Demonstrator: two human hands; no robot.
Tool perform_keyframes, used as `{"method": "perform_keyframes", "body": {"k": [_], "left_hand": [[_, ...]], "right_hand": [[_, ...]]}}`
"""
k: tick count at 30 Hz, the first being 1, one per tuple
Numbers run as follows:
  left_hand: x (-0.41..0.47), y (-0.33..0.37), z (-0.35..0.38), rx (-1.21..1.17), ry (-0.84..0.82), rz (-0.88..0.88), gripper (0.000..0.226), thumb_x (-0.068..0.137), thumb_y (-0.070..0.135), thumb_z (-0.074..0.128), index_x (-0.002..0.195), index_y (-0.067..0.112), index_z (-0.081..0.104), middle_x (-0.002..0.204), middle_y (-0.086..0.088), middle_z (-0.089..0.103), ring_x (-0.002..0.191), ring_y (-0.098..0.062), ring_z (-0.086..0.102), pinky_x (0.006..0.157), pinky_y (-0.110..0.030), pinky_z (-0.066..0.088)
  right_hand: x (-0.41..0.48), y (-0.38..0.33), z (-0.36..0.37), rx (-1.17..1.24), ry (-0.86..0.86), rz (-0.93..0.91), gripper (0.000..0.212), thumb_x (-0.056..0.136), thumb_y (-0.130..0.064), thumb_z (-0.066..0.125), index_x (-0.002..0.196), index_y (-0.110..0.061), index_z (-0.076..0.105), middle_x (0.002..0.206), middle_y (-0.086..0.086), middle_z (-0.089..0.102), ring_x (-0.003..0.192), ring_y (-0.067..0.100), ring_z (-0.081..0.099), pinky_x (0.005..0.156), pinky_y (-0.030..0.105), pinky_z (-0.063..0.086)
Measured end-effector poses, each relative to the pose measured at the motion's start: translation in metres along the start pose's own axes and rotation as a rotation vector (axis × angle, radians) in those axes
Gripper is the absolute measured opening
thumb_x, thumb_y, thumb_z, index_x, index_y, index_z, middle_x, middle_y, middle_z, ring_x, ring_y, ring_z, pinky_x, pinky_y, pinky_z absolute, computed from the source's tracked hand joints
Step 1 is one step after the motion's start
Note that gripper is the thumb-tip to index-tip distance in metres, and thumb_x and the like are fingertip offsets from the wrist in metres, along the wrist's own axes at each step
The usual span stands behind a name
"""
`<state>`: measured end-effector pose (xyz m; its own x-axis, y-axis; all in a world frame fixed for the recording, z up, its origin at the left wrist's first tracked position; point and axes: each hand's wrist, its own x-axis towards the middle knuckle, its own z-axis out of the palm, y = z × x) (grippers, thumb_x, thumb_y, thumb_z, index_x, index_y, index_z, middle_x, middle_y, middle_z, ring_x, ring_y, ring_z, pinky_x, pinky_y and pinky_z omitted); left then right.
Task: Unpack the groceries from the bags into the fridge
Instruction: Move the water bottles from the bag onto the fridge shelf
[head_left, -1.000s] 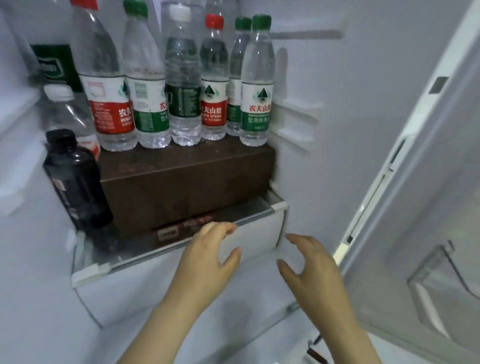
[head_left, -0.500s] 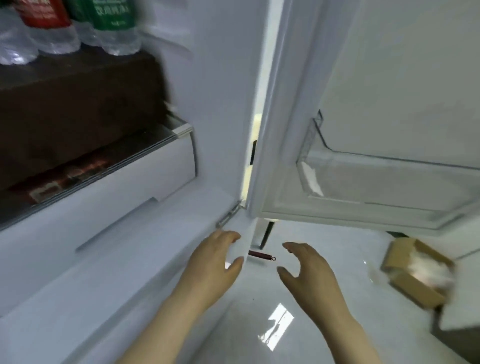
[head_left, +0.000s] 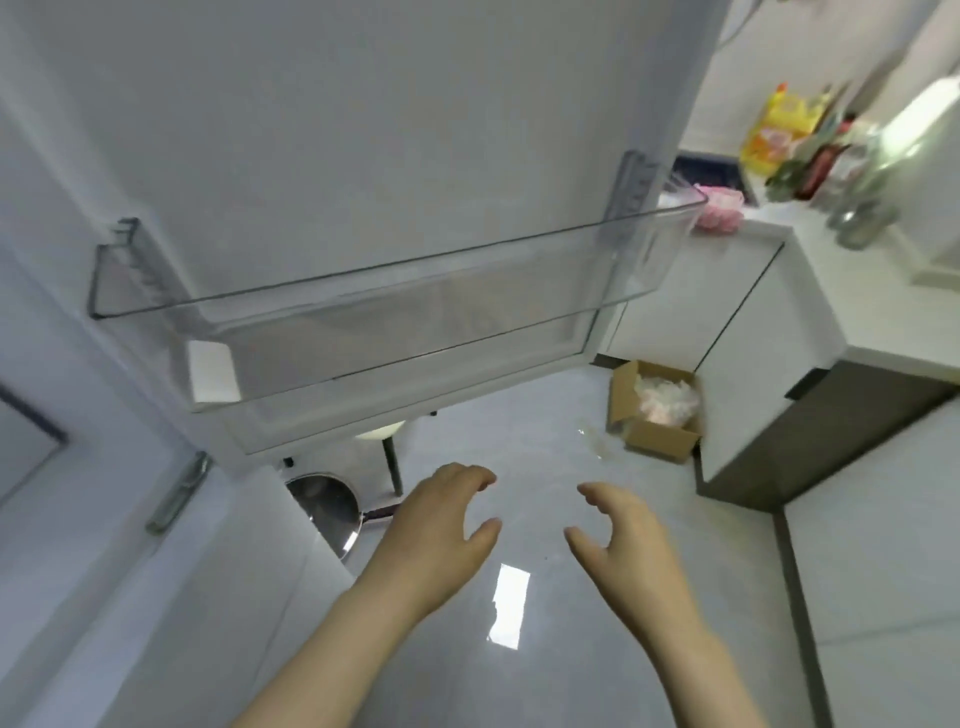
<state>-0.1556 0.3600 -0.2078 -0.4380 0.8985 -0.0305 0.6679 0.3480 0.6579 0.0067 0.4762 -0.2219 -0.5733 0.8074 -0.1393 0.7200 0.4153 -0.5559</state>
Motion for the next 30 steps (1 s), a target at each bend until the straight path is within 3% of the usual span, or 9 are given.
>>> {"method": "perform_keyframes", "body": {"k": [10, 18, 23, 30], "left_hand": [[0.062, 0.063, 0.048, 0.058, -0.236, 0.322, 0.041, 0.092, 0.035, 0.054, 0.132, 0.029, 0.047, 0.128, 0.015, 0.048, 0.116, 0.000, 0.045, 0.092, -0.010, 0.031], [0.094, 0.106, 0.072, 0.065, -0.494, 0.660, 0.043, 0.092, 0.036, 0.055, 0.133, 0.028, 0.046, 0.130, 0.012, 0.050, 0.119, -0.004, 0.047, 0.097, -0.017, 0.036], [0.086, 0.134, 0.092, 0.024, -0.650, 0.846, 0.042, 0.092, 0.036, 0.055, 0.132, 0.027, 0.046, 0.129, 0.011, 0.050, 0.117, -0.004, 0.048, 0.095, -0.017, 0.038], [0.057, 0.186, 0.127, -0.055, -0.780, 1.032, 0.041, 0.092, 0.035, 0.055, 0.132, 0.027, 0.047, 0.126, 0.014, 0.049, 0.115, -0.001, 0.047, 0.094, -0.016, 0.039]], "right_hand": [[-0.033, 0.067, -0.042, 0.066, 0.253, 0.316, 0.050, 0.090, -0.031, 0.061, 0.138, -0.025, 0.048, 0.136, -0.009, 0.051, 0.124, 0.007, 0.049, 0.099, 0.019, 0.036], [-0.082, 0.065, -0.046, 0.098, 0.517, 0.650, 0.050, 0.088, -0.030, 0.063, 0.136, -0.025, 0.050, 0.134, -0.009, 0.054, 0.121, 0.006, 0.052, 0.092, 0.014, 0.034], [-0.127, 0.056, -0.046, 0.093, 0.687, 0.852, 0.047, 0.085, -0.028, 0.065, 0.131, -0.022, 0.055, 0.128, -0.007, 0.058, 0.117, 0.010, 0.054, 0.093, 0.018, 0.038], [-0.191, 0.062, -0.063, 0.070, 0.875, 1.027, 0.045, 0.087, -0.025, 0.066, 0.130, -0.021, 0.056, 0.123, -0.005, 0.059, 0.110, 0.008, 0.053, 0.087, 0.015, 0.033]]}}
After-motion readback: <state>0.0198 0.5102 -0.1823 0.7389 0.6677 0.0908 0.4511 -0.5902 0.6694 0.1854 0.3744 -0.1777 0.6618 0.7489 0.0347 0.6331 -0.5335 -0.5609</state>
